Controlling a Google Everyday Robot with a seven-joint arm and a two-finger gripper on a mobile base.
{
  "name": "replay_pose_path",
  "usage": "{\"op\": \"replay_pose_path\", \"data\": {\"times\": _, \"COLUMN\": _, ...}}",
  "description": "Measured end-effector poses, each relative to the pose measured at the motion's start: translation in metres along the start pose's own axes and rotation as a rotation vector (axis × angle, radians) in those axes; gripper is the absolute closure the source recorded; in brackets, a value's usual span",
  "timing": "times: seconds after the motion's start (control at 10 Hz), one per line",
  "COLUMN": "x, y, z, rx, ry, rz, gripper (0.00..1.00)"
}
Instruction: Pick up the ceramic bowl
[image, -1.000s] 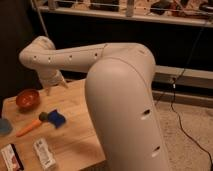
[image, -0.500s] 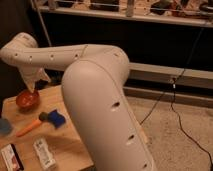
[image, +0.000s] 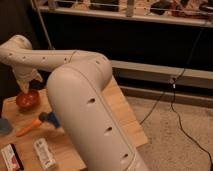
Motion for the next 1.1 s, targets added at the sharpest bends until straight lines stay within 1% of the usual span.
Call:
{"op": "replay_pose_path", "data": {"times": 0.3, "x": -0.02, "y": 0.019, "z": 0.03, "rx": -0.052, "ry": 0.021, "rz": -0.102, "gripper": 0.35}}
{"op": "replay_pose_path", "data": {"times": 0.5, "x": -0.034, "y": 0.028, "z": 0.047, "rx": -0.078, "ry": 0.021, "rz": -0.154, "gripper": 0.35}}
{"op": "replay_pose_path", "data": {"times": 0.9, "x": -0.051, "y": 0.041, "z": 0.075, "rx": -0.12, "ry": 0.02, "rz": -0.221, "gripper": 0.35}}
{"op": "replay_pose_path", "data": {"times": 1.0, "x": -0.053, "y": 0.046, "z": 0.084, "rx": -0.137, "ry": 0.024, "rz": -0.235, "gripper": 0.35}}
{"op": "replay_pose_path", "data": {"times": 1.1, "x": -0.048, "y": 0.049, "z": 0.091, "rx": -0.156, "ry": 0.041, "rz": -0.23, "gripper": 0.35}}
